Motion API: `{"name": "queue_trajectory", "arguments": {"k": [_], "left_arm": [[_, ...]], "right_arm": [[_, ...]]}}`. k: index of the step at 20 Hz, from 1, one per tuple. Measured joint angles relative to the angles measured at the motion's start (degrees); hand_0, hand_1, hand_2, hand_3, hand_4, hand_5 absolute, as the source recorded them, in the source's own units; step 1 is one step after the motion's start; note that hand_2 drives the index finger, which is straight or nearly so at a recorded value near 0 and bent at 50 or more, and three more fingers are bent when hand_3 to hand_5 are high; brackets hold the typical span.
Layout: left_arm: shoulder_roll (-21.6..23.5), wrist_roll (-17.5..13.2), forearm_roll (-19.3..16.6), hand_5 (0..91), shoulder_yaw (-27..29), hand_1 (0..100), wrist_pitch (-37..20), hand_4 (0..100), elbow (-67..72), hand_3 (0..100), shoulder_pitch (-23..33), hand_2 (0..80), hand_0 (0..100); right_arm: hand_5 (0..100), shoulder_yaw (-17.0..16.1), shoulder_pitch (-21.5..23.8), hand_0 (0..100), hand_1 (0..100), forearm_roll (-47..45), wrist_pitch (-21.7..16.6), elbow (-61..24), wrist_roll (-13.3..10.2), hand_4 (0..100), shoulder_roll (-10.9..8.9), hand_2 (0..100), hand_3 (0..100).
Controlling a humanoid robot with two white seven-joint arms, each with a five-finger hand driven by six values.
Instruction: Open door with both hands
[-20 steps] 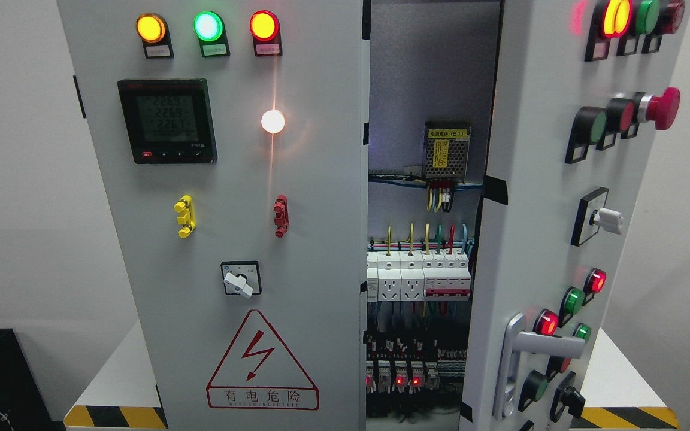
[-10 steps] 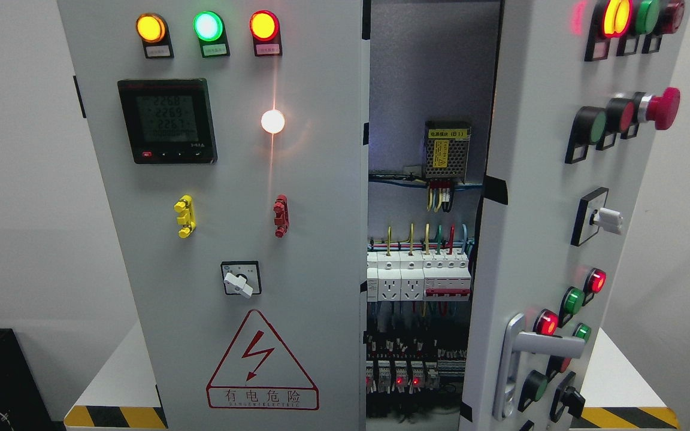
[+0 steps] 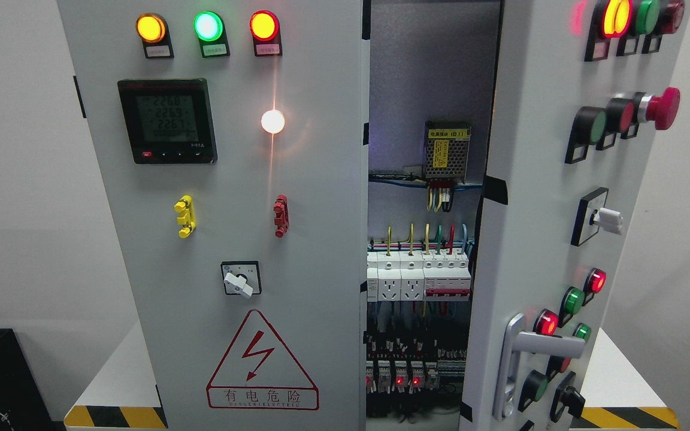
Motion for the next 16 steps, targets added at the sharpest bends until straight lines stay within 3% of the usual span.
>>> {"name": "queue_trajectory", "arguments": {"k": [16], "left_arm": [[3.7,0.0,-0.1,0.0,-0.4,0,0.0,0,-16.8,0,8.7,0.0,0]], "right_arm": [[0,0.0,0.0,19,0,0.0,0.0,0.0,0.0,0,0.01,0,0]]}}
